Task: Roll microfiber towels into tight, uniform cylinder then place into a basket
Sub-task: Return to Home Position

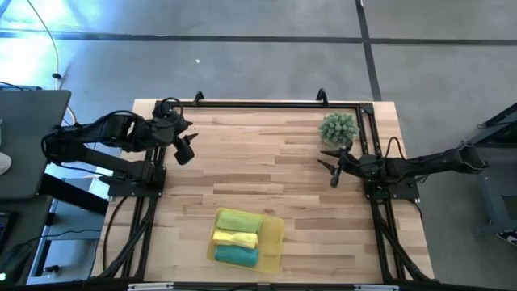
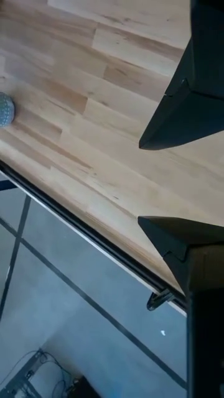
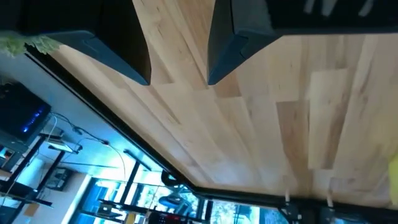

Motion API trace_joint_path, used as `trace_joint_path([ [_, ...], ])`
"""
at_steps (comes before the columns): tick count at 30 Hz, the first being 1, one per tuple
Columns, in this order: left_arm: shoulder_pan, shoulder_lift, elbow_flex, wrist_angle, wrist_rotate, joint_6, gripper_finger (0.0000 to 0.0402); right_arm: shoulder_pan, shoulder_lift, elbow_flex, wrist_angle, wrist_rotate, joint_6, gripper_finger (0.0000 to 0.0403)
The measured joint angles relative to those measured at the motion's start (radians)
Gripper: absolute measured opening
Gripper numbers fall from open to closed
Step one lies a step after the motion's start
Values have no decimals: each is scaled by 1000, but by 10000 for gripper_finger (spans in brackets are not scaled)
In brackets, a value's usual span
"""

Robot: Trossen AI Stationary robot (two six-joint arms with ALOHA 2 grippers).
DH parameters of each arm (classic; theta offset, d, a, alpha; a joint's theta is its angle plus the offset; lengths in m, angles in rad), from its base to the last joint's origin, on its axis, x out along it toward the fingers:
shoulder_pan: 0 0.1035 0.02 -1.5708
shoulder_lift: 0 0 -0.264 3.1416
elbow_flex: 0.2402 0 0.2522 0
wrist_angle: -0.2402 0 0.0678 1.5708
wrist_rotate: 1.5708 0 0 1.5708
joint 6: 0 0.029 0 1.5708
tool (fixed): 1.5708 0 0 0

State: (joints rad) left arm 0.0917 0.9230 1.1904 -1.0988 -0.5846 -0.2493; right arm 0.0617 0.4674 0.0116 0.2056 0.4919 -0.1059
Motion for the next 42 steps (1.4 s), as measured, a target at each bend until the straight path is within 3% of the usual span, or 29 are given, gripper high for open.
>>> trace_joint_path([
  [14,0,0,0,0,-3,42,175,-2,-318,0,-138,-5,0,149],
  [25,0,0,0,0,-3,57,175,-2,-468,0,-139,-5,0,149],
  [31,0,0,0,2,0,117,175,-2,-465,0,-139,-5,0,149],
  [35,0,12,0,53,67,142,175,-2,-462,0,-139,-5,0,149],
  [40,-1,84,1,255,244,250,175,-2,-462,0,-140,-5,0,149],
  [42,-1,139,1,349,264,319,175,-2,-462,0,-139,-5,1,149],
])
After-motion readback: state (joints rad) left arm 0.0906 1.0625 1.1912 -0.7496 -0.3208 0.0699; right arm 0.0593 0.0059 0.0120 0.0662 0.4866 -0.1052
